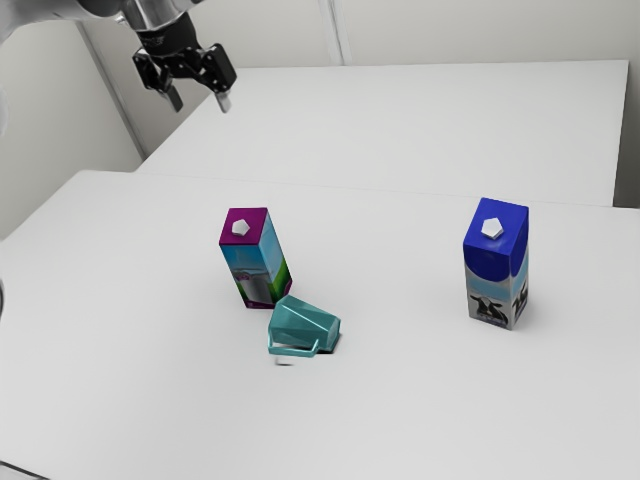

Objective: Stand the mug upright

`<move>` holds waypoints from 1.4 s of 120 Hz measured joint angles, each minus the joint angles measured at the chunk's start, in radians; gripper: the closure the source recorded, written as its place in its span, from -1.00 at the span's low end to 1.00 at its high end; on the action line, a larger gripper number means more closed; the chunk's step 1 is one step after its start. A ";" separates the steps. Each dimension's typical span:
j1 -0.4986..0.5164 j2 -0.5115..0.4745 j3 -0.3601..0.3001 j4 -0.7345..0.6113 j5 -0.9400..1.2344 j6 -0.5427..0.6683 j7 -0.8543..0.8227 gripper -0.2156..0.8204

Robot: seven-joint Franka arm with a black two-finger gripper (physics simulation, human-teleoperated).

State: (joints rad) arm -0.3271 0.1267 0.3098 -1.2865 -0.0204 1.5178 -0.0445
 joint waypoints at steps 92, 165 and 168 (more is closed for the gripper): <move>0.190 -0.372 0.010 -1.191 -0.798 0.609 0.223 -0.55; 0.144 -0.222 -0.131 -1.194 -1.021 0.823 0.505 -0.54; 0.144 -0.221 -0.135 -1.194 -1.023 0.836 0.512 -0.54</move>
State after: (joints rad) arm -0.1833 -0.0945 0.1744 -2.4805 -1.0435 2.3542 0.4674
